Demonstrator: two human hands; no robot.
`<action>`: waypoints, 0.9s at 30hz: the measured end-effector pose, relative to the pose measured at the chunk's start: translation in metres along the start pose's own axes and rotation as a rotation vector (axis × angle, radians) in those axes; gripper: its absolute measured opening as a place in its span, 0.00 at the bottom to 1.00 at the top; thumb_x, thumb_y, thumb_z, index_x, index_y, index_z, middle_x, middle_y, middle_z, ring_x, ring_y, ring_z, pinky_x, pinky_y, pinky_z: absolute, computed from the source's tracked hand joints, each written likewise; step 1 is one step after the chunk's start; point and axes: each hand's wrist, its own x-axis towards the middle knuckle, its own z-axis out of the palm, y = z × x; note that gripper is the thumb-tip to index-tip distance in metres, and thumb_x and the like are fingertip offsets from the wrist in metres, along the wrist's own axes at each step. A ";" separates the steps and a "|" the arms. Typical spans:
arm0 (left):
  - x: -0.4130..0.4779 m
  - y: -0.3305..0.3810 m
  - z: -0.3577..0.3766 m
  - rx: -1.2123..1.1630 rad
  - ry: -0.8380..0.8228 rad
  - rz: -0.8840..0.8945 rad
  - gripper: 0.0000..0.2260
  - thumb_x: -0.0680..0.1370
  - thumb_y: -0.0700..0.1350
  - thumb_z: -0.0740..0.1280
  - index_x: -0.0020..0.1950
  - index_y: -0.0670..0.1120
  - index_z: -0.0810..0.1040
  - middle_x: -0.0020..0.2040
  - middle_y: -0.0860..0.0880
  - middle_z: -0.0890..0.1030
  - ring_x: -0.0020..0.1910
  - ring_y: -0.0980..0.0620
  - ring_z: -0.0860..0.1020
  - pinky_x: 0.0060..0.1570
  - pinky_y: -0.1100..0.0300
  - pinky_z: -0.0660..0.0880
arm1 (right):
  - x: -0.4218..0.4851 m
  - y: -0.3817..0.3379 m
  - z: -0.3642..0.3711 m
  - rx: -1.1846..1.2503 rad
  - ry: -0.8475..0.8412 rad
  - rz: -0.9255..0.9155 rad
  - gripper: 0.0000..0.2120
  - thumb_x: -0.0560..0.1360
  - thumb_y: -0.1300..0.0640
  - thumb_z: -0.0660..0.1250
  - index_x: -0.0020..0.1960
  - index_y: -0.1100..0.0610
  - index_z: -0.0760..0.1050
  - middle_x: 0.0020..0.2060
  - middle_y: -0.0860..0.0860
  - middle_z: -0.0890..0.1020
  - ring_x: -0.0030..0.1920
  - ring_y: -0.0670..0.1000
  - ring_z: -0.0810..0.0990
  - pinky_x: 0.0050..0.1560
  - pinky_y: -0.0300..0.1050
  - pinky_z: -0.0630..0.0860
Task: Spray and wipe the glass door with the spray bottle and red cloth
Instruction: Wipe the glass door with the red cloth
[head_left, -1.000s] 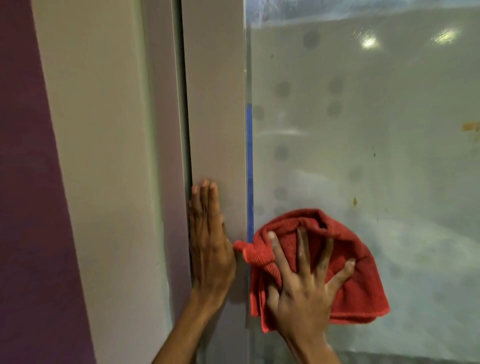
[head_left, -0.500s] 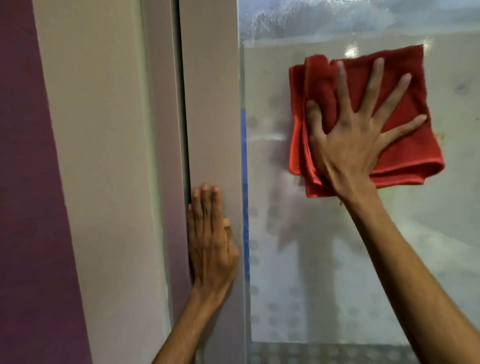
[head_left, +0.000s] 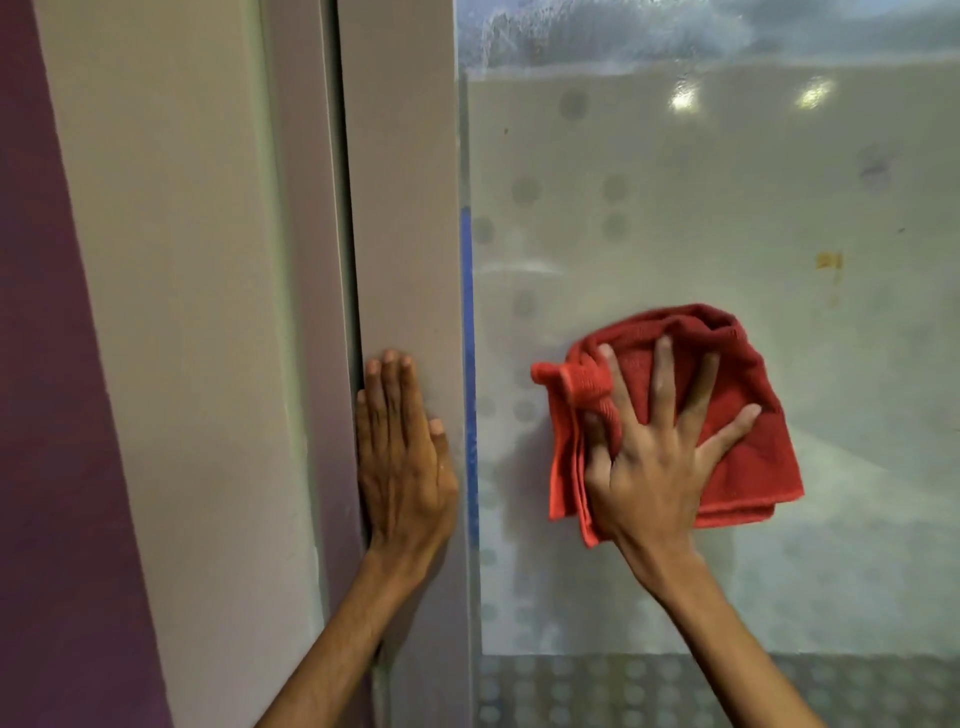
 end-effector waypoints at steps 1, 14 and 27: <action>0.000 0.000 -0.001 0.011 -0.009 0.007 0.24 0.84 0.43 0.48 0.79 0.37 0.54 0.81 0.42 0.54 0.81 0.47 0.50 0.80 0.51 0.48 | 0.009 0.001 -0.003 0.013 -0.005 0.023 0.29 0.79 0.44 0.57 0.79 0.39 0.57 0.81 0.53 0.55 0.81 0.65 0.49 0.68 0.83 0.44; 0.000 -0.002 0.001 0.035 -0.011 0.041 0.24 0.85 0.44 0.49 0.80 0.39 0.52 0.81 0.42 0.54 0.81 0.45 0.52 0.80 0.50 0.48 | 0.077 -0.043 -0.005 -0.003 0.090 0.055 0.26 0.82 0.36 0.48 0.80 0.38 0.55 0.81 0.53 0.56 0.80 0.66 0.52 0.68 0.82 0.48; 0.003 0.002 -0.007 0.025 -0.050 0.021 0.24 0.83 0.43 0.52 0.79 0.37 0.56 0.80 0.40 0.57 0.80 0.44 0.54 0.80 0.51 0.47 | 0.073 -0.006 -0.019 0.026 0.026 0.166 0.29 0.78 0.42 0.56 0.79 0.37 0.57 0.82 0.52 0.54 0.81 0.63 0.48 0.66 0.85 0.46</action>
